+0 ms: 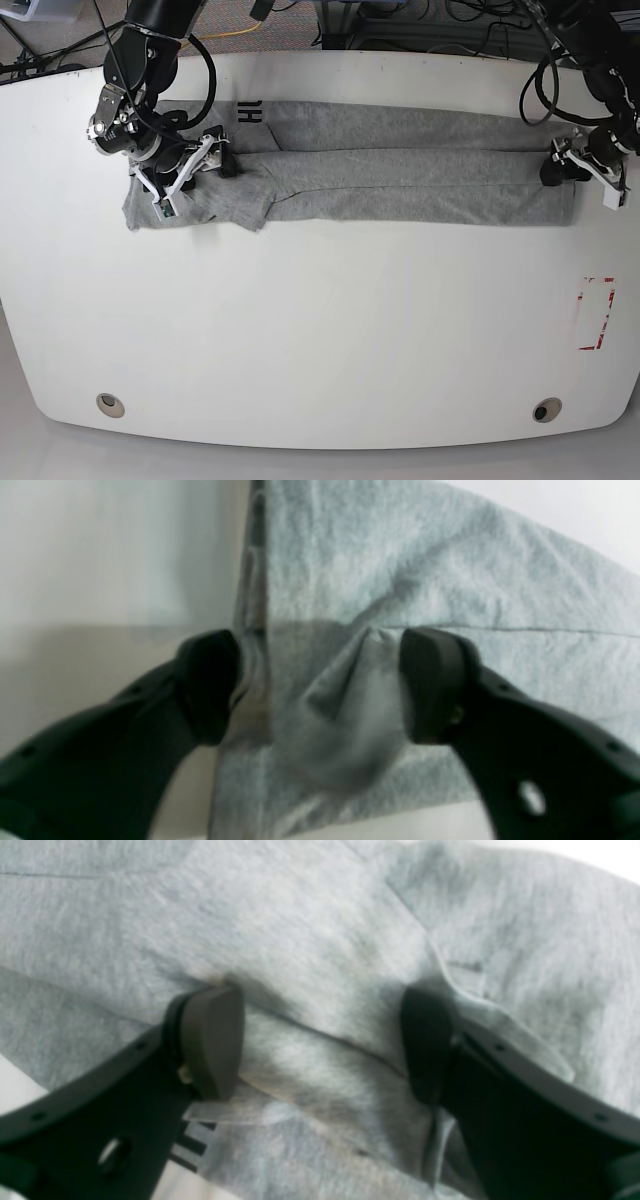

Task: Fold the T-shirt properly
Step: 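Grasp the folded strip end with the left gripper, then fold the strip end with the left gripper toward the right gripper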

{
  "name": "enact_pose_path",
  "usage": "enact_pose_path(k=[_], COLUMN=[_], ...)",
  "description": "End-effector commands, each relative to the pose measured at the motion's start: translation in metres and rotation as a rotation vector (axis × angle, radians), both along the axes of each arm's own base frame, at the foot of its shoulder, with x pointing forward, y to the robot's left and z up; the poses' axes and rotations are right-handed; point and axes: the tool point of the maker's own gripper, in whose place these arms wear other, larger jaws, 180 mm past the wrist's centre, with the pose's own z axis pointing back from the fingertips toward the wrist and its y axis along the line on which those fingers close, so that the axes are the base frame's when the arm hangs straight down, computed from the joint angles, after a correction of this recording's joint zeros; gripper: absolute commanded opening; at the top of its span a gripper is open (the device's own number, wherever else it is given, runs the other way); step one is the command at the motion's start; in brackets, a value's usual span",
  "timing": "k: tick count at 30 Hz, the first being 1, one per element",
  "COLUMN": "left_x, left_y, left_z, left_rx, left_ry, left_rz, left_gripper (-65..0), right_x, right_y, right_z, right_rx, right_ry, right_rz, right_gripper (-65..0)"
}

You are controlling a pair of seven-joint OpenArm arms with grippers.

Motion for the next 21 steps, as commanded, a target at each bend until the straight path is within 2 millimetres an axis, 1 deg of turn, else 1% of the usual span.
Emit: enact_pose_path(k=[1, 2, 3, 4, 5, 7, 10, 13, 14, 15, 17, 19, 21], left_x=[0.003, 0.004, 0.003, 0.002, 0.001, 0.000, 0.005, 0.014, 0.018, 0.022, 0.023, 0.027, 0.029], left_y=[0.006, 0.007, 0.007, 0.008, 0.005, 0.000, 0.001, 0.001, -0.004, -0.014, -0.028, -0.048, -0.069], left_z=[0.007, 0.008, 0.006, 0.005, 0.001, -0.002, 0.008, 0.036, 0.043, 0.050, 0.060, 0.079, 0.086], left_rx=[0.022, 0.023, 0.029, 0.037, 0.036, 0.039, 0.082, 0.158, 0.176, 0.196, 0.238, 0.295, 0.311], left_ry=[-0.012, -0.012, -0.004, 0.001, 0.011, 0.020, -0.003, -0.069, -0.091, -0.110, -0.133, -0.180, -0.207], left_rz=[-0.004, -0.004, -0.004, -0.003, -0.004, -0.008, -0.018, -0.044, -0.061, -0.093, -0.150, -0.224, -0.282], left_gripper=[-33.3, -38.8, -46.3, -51.9, -57.8, -62.8, -63.3, -63.5, -63.5, -63.5, -63.5, -63.5, -63.5], right_x=[0.009, 0.009, 0.009, 0.009, 0.009, 0.009, 0.009, 0.009, 0.009, 0.009, 0.009, 0.009, 0.009], right_y=[-0.002, -0.002, -0.002, -0.002, -0.002, -0.001, -0.001, 0.000, 0.000, 0.000, 0.000, 0.000, 0.000], right_z=[0.011, 0.011, 0.011, 0.011, 0.011, 0.011, 0.010, 0.010, 0.010, 0.010, 0.010, 0.010, 0.010], right_rx=[0.002, 0.002, 0.002, 0.002, 0.002, 0.004, 0.005, 0.007, 0.007, 0.007, 0.007, 0.006, 0.006], right_ry=[-0.044, -0.044, -0.044, -0.044, -0.044, -0.044, -0.044, -0.044, -0.044, -0.044, -0.044, -0.044, -0.044], right_rz=[-0.004, -0.004, -0.004, -0.004, -0.004, -0.004, -0.004, -0.004, -0.004, -0.004, -0.004, -0.004, -0.004], right_gripper=[-17.8, -17.8, -17.8, -17.8, -17.8, -17.8, -17.8, -17.8, -17.8, -17.8, -17.8, -17.8, -17.8])
